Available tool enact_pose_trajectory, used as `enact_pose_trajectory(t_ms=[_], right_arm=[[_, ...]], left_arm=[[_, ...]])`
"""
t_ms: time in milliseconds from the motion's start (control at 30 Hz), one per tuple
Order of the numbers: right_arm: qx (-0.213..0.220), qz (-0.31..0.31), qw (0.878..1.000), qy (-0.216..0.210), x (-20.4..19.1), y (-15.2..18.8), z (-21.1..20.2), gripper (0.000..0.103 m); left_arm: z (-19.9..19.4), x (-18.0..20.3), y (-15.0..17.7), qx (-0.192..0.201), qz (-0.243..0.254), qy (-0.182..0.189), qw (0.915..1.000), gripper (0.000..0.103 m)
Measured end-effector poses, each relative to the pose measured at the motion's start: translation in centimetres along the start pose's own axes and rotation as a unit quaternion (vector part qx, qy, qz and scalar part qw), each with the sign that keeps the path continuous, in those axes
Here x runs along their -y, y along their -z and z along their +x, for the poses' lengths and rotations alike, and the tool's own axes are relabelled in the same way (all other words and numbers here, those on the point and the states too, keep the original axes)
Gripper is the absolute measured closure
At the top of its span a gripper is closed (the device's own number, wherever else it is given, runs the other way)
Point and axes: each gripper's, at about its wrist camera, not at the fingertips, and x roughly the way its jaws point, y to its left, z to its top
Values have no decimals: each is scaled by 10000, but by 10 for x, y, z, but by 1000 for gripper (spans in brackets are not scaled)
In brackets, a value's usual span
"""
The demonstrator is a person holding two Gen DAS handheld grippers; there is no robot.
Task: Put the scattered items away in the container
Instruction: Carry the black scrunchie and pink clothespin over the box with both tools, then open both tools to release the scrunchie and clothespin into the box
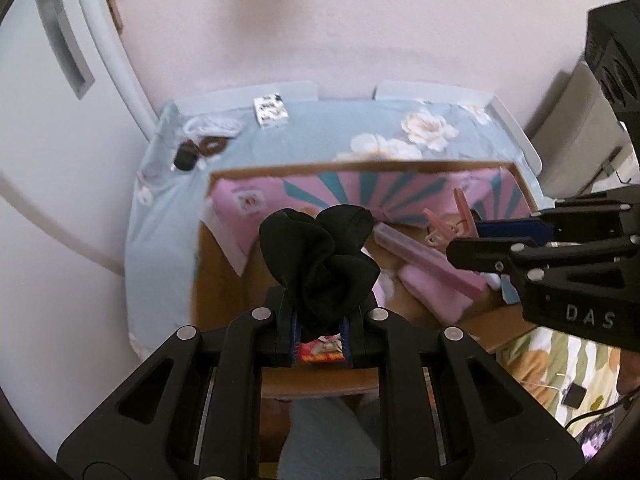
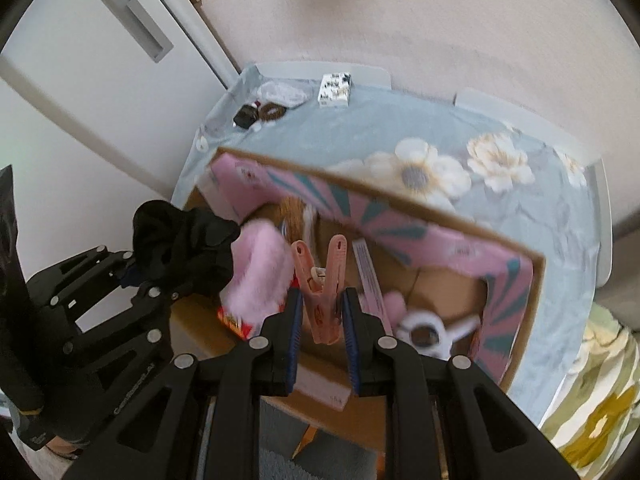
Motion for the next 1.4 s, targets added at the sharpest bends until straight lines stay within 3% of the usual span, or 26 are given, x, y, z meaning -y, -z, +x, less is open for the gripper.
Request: enact_pose_trajectory(t_ms=[467,500,533,600,667,733,867,1400], right_arm=[[-69,218,9997,-4,13,29,9,85],[-71,208,9998,-4,13,30,9,85],[-76,195,9998,12,12,30,9,85],[-112,201,9996,133,12,28,9,82],[-181,303,9981,495,14,26,11,71],[-186,421,9977,488,20,26,10,61],[-51,653,9975,254,28,26,3,48],[93,627,9976,261,24,19,-5,46]], left_arm=[[3,16,6,-21,83,-26,10000,89],[2,16,5,14,92,-15,10000,81],[0,17,5,40,98,-16,9999,55],[-3,17,3,118,119,-345,9993,20],[-7,14,2,205,163,-598,9979,9],[-8,7,0,162,115,-590,9981,1],[-8,-2,-3,138,2,-554,9984,1],[-15,-9,-11,304,-82,-492,9983,1]])
